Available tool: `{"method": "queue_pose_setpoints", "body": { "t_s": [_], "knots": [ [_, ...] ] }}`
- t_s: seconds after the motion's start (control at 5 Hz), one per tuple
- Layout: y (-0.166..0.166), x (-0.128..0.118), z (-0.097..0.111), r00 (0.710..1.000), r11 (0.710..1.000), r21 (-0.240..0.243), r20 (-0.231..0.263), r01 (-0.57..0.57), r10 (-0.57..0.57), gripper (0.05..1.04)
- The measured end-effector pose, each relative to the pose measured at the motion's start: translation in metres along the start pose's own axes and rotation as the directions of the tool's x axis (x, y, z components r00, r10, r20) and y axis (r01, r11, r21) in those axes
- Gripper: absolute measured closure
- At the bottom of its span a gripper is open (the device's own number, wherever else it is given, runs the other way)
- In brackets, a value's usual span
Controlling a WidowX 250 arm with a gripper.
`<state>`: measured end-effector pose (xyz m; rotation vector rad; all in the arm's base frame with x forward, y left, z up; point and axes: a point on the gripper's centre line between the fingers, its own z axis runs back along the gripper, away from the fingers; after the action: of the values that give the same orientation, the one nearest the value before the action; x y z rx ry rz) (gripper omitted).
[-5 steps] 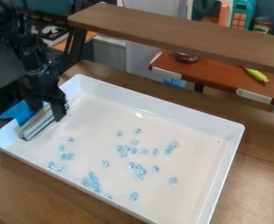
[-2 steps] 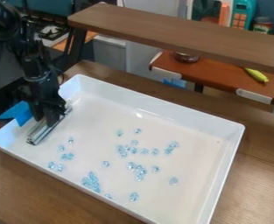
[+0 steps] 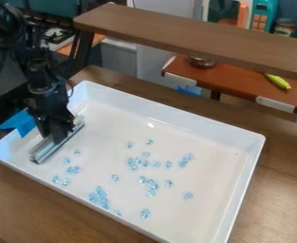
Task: Sweep into pile
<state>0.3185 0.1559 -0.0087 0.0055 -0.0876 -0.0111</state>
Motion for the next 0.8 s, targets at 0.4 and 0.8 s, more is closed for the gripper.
{"method": "queue_pose_setpoints", "body": {
  "t_s": [0.4,0.8],
  "knots": [
    [-0.04,-0.009,0.005,0.999,0.997,-0.076,-0.05,0.014,-0.018,0.735],
    [-0.092,-0.005,0.001,0.998,0.995,-0.093,-0.05,0.023,-0.027,0.735]
  ]
}}
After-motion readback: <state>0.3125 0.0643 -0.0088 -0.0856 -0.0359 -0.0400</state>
